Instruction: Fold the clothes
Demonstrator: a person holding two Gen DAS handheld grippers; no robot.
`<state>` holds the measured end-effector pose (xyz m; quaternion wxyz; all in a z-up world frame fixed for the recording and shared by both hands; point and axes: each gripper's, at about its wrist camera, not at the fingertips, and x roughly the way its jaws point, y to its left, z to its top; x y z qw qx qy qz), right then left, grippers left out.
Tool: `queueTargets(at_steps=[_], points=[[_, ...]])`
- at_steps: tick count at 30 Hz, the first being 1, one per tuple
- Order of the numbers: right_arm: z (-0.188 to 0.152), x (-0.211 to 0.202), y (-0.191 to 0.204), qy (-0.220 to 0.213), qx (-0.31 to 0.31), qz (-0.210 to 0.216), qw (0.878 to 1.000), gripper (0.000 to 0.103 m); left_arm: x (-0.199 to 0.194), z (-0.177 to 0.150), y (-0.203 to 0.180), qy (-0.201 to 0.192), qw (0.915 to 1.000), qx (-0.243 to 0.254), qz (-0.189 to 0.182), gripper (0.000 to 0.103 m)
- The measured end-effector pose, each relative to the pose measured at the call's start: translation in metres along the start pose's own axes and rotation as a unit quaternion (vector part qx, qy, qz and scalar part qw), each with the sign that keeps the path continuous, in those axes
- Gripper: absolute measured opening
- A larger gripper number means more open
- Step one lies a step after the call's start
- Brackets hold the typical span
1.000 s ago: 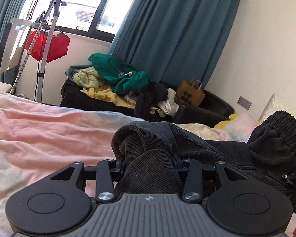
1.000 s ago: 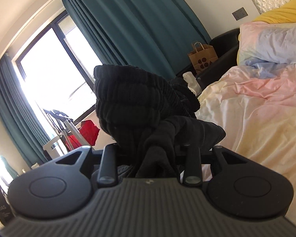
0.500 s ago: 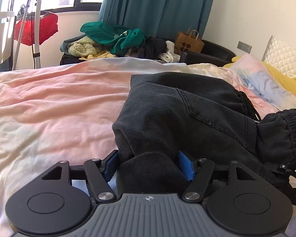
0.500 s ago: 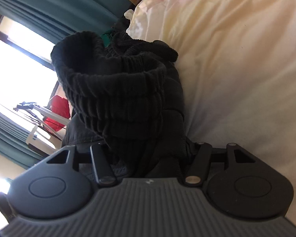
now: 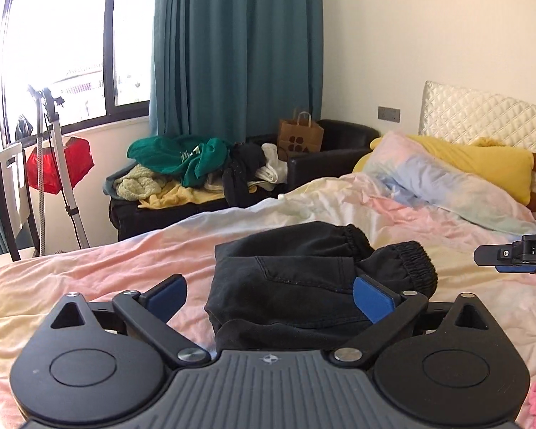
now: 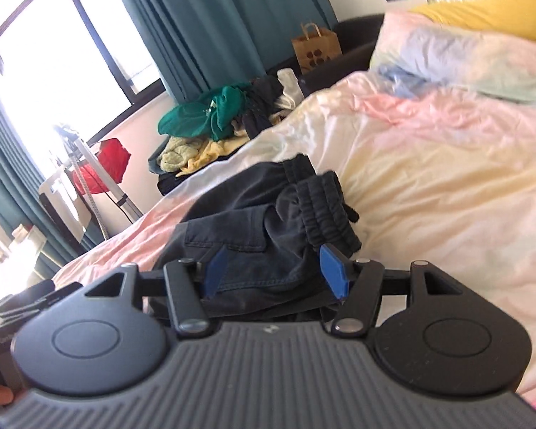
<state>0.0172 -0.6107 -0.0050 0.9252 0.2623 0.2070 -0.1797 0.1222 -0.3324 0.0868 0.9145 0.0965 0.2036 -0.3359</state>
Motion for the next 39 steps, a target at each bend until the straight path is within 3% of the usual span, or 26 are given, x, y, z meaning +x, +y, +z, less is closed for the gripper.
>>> queueTargets(at_steps=[5,10,17,21,26,29,35,39], points=[[0.004,-0.069,0.042,-0.05,-0.055,0.005,0.997,0.062,-0.064,0.003,-0.003,-0.015,0.9998,-0.01,0.0,0.103],[-0.013,-0.113,0.073,-0.075,-0.087,0.01,0.993,0.062,-0.118,-0.014,-0.001,-0.024,0.9993,-0.026,0.013,0.103],[-0.059,-0.141,0.093,-0.095,-0.098,0.014,0.991,0.066,-0.177,-0.048,0.008,-0.037,0.9973,-0.057,0.029,0.103],[-0.082,-0.145,0.103,-0.11,-0.116,0.0,0.987,0.066,-0.205,-0.066,0.006,-0.05,0.9972,-0.043,0.037,0.103],[-0.105,-0.142,0.117,-0.108,-0.138,-0.005,0.985,0.067,-0.218,-0.085,0.015,-0.05,0.9967,-0.041,0.049,0.103],[-0.117,-0.137,0.12,-0.107,-0.139,-0.002,0.984,0.082,-0.22,-0.094,0.021,-0.05,0.9962,-0.046,0.055,0.103],[-0.134,-0.122,0.128,-0.095,-0.147,-0.003,0.984,0.083,-0.218,-0.106,0.026,-0.053,0.9959,-0.037,0.064,0.103],[-0.144,-0.115,0.131,-0.095,-0.147,0.008,0.984,0.088,-0.212,-0.112,0.028,-0.053,0.9948,-0.028,0.082,0.103]])
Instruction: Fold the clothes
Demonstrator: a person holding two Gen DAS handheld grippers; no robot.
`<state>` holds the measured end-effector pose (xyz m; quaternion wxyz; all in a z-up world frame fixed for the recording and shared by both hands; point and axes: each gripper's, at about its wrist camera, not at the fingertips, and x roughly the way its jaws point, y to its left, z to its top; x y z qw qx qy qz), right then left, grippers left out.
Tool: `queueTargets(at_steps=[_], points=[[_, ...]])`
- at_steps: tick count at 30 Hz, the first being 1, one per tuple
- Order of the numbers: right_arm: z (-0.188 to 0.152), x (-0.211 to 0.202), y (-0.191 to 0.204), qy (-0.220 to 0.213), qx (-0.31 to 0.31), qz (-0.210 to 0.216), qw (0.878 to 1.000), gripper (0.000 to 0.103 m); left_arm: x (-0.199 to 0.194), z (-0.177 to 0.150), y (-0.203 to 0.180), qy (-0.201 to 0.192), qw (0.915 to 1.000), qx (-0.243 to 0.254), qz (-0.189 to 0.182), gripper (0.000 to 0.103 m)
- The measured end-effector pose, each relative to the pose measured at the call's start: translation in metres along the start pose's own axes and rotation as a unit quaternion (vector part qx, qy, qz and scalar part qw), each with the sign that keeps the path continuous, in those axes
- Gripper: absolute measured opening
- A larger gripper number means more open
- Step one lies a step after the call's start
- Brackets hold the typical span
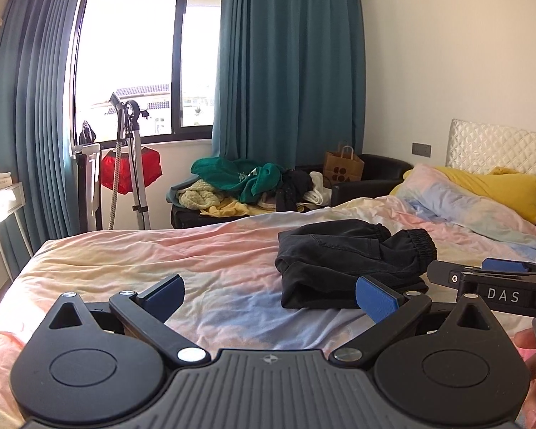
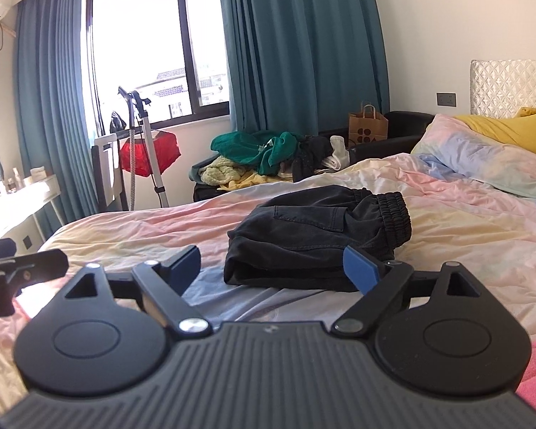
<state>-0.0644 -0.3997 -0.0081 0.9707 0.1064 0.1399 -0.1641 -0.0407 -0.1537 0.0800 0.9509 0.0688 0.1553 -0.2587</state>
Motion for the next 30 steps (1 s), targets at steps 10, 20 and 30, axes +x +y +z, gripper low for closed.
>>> queueTargets(at_steps=[10,20,30], points=[[-0.015,0.002,0.009,-0.007,-0.012,-0.005,1.0,0.089,0.009,-0.012,0.006,0.006,0.9999,-0.011,0.007,0.103],[-0.025,0.001,-0.006,-0.022,0.017,-0.023,0.999,0.089,0.011,-0.02,0.008,0.01,0.9997,-0.02,0.009,0.103],[-0.027,0.006,-0.005,-0.014,0.009,-0.023,1.0,0.089,0.014,-0.023,0.009,0.017,0.9995,-0.024,0.009,0.103]])
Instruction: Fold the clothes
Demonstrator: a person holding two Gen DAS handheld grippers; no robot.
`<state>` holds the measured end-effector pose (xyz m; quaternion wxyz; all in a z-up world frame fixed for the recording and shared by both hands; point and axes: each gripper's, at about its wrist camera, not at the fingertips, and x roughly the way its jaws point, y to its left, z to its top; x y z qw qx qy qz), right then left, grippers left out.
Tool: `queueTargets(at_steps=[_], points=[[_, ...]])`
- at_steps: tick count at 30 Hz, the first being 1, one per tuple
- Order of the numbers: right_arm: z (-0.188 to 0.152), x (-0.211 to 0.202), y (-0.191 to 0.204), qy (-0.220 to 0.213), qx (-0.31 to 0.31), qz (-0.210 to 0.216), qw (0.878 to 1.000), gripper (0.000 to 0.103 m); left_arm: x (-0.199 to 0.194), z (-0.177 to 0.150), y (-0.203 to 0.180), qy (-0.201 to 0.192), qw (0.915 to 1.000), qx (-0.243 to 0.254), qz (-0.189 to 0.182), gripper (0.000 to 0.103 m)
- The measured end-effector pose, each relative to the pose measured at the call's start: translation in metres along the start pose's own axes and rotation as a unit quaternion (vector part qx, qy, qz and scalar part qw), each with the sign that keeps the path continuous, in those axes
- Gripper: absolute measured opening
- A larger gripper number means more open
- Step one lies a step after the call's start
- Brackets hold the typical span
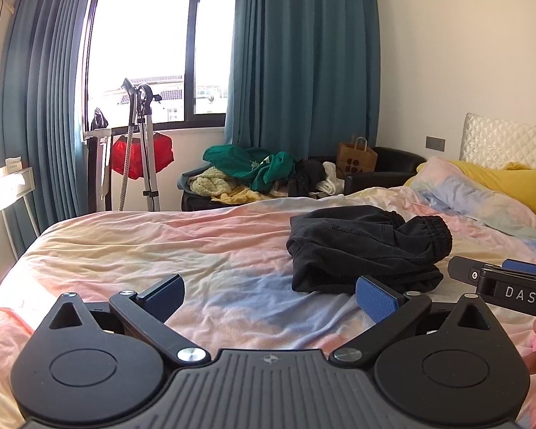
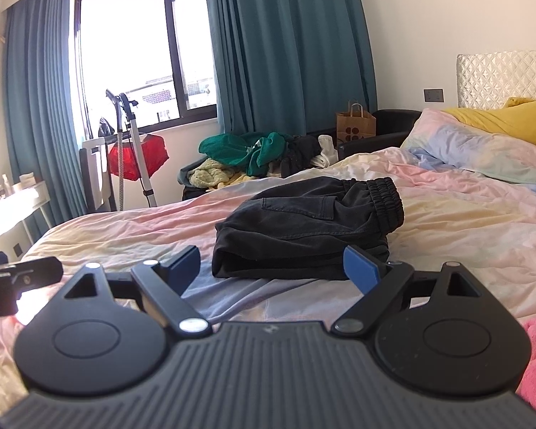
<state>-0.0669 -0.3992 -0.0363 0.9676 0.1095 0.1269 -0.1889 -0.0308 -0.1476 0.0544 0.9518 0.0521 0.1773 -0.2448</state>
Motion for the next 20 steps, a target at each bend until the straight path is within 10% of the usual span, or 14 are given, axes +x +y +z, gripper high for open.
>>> queueTargets(at_steps=[20], points=[[-0.0015,-0.0001,0.0055,0.001,-0.013,-0.003,1.0,0.089,-0.0013,-0.0009,0.005,-0.001,1.0,0.002,0.002,0.103]])
